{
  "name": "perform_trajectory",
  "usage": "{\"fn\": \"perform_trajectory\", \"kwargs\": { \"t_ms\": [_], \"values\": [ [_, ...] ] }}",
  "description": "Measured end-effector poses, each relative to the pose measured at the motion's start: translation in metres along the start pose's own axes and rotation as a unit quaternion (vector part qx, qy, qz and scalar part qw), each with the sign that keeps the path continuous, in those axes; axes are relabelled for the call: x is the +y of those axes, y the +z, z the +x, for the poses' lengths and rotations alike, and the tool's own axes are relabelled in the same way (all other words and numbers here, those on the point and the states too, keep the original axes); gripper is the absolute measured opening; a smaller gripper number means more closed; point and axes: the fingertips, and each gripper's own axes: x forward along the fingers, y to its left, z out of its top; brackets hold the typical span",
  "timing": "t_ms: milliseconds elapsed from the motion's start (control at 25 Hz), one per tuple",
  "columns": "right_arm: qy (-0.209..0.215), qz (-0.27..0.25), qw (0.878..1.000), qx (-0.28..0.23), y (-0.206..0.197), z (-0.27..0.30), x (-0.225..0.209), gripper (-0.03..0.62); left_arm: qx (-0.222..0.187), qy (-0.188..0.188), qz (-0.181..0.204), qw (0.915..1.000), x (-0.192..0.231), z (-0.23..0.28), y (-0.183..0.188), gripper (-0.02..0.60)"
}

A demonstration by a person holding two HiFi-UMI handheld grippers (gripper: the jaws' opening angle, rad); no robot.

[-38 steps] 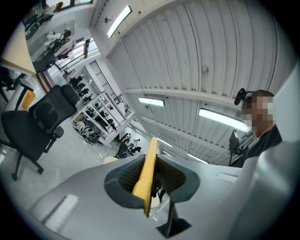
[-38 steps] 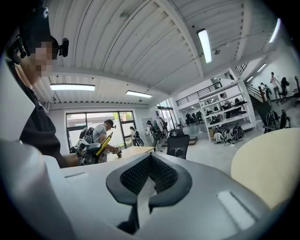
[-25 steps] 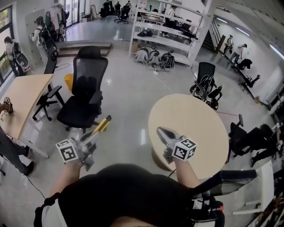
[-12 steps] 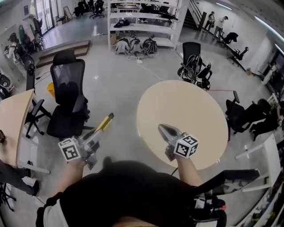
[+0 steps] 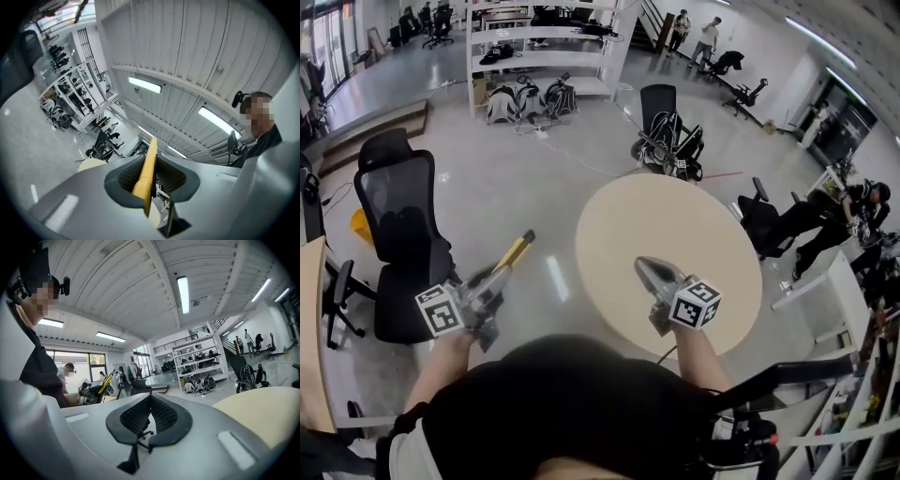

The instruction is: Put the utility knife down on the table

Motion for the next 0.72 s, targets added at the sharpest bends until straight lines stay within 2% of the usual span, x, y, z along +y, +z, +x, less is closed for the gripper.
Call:
{"fn": "perform_trajectory", "kwargs": {
  "t_ms": [200, 360, 560, 720],
  "values": [
    [-0.036, -0.001, 0.999, -0.006, 0.012, 0.039, -0.003, 0.015, 0.014, -0.011, -0.013, 0.9997, 0.059, -0.001, 0.032, 0.074],
    [-0.063, 0.003, 0.998, -0.009, 0.014, 0.047, -0.015, 0.015, 0.036, -0.037, -0.021, 0.9985, 0.084, 0.027, 0.040, 0.074],
    [-0.091, 0.000, 0.996, -0.021, 0.025, 0.007, -0.047, 0.015, 0.051, -0.067, -0.019, 0.9963, 0.070, 0.088, 0.030, 0.074],
    [-0.098, -0.001, 0.995, -0.033, 0.034, -0.031, -0.073, 0.015, 0.047, -0.071, -0.026, 0.9960, 0.051, 0.127, 0.013, 0.074]
  ]
}}
